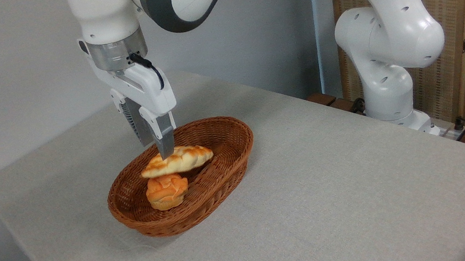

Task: Put bread into the basket
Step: 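Lower the bread onto the bun in the basket and open, then raise the open gripper away from the basket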

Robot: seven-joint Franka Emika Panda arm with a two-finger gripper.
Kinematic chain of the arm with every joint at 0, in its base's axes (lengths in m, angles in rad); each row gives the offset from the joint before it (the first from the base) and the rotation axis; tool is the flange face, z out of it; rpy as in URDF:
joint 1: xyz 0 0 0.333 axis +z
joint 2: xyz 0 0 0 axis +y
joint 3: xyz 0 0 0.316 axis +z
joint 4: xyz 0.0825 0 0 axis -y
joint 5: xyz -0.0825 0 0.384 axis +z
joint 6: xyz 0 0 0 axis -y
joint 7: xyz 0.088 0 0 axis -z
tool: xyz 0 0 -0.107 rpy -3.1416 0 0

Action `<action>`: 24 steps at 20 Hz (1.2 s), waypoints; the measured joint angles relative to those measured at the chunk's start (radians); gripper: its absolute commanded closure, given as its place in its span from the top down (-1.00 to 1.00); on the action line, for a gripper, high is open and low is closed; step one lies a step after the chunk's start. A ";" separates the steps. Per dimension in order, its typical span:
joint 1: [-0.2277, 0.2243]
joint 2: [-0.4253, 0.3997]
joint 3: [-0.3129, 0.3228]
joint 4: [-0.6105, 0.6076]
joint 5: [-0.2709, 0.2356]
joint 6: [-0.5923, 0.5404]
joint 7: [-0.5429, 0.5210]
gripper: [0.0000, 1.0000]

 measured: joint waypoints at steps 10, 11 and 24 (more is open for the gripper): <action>0.011 -0.005 0.006 0.006 0.002 0.000 0.000 1.00; 0.014 -0.008 0.008 0.007 0.005 0.000 0.000 1.00; 0.026 -0.050 0.138 0.102 0.055 0.000 0.012 1.00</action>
